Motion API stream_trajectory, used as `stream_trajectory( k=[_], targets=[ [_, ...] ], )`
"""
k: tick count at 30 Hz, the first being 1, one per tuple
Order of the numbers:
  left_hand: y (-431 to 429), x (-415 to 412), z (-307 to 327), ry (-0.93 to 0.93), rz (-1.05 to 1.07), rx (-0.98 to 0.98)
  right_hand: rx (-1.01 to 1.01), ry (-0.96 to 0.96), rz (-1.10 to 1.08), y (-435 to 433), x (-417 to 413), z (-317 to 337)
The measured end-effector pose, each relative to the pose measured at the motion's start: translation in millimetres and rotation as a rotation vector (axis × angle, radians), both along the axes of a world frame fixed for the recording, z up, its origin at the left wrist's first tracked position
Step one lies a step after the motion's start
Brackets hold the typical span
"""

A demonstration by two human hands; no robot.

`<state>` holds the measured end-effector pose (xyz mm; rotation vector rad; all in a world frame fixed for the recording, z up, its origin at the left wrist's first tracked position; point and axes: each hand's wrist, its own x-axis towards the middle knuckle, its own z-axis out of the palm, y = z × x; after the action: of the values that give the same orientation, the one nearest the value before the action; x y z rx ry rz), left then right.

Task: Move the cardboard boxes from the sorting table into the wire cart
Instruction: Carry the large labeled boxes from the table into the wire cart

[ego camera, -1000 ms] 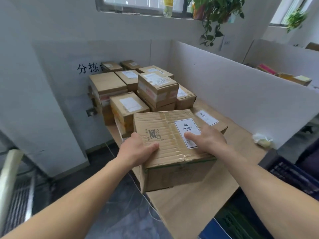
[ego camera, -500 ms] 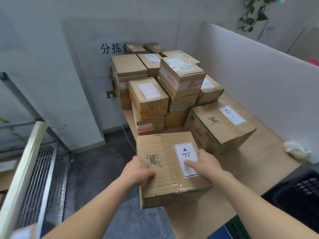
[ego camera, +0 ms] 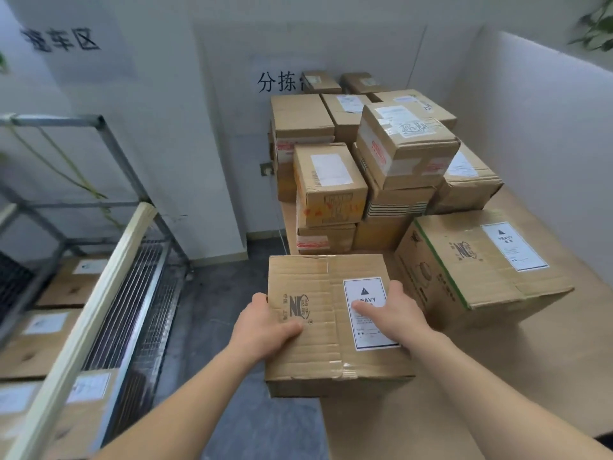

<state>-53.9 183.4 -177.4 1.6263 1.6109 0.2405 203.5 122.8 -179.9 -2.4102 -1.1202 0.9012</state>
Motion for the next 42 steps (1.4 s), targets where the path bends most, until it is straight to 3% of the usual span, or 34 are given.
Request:
stream_trajectory(
  k=[14, 24, 33, 42],
  targets=[
    [42, -124, 3, -0.033, 0.185, 0.035, 0.099, 0.231, 0.059, 58, -111, 6],
    [116, -295, 61, -0.095, 0.317, 0.149, 0.165, 0.025, 0.372, 178, -288, 65],
    [146, -424, 96, -0.089, 0.492, 0.288, 0.257, 0.024, 0.581, 266, -425, 104],
    [176, -519, 79, -0.058, 0.763, 0.238, 0.254, 0.072, 0.839, 359, -543, 95]
  ],
)
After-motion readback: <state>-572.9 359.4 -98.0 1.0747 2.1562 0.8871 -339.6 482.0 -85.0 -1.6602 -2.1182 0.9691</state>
